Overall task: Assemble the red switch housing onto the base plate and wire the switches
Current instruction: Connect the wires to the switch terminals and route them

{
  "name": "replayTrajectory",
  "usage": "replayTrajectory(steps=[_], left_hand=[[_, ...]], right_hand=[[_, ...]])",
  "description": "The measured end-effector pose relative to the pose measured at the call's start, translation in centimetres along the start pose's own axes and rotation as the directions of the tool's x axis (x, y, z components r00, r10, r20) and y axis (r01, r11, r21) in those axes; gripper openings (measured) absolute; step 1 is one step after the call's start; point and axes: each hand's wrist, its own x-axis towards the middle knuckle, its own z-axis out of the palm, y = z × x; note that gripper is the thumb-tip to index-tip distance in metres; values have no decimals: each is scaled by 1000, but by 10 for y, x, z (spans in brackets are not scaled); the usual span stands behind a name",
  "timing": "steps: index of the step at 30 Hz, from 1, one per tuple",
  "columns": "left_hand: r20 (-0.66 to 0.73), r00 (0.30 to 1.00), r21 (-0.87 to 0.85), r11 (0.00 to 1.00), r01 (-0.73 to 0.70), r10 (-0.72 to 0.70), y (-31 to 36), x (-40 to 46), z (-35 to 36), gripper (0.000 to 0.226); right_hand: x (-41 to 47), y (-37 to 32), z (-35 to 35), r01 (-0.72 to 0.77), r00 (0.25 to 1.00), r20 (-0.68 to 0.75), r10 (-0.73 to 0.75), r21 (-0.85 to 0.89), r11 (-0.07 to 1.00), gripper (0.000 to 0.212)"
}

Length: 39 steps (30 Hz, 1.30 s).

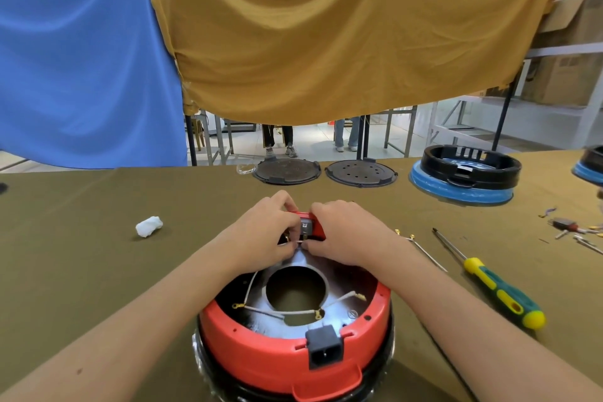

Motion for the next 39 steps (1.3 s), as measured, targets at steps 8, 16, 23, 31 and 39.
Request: replayTrajectory(steps=[8, 16, 23, 31, 39], left_hand=[[-4, 998, -57, 997, 56, -57, 3, -4, -9, 34], [56, 980, -59, 979, 195, -191, -5, -20, -15, 16], [46, 981, -37, 981, 189, -187, -5, -20, -13, 2], [95, 979, -74, 979, 188, -181, -3, -20, -16, 4], [97, 979, -128, 973, 192, -181, -3, -21, -19, 7]], right_hand=[[-1, 1, -1, -19, 1000, -4, 19, 28, 999, 28], [-3, 1, 1, -34, 998, -49, 40, 123, 992, 39], [-10, -1, -3, 194, 975, -129, -179, 119, 974, 7], [-6, -1, -2, 203, 977, -98, -189, 162, 966, 10], [-3, 2, 0, 180, 983, 8, -184, 185, 966, 10]])
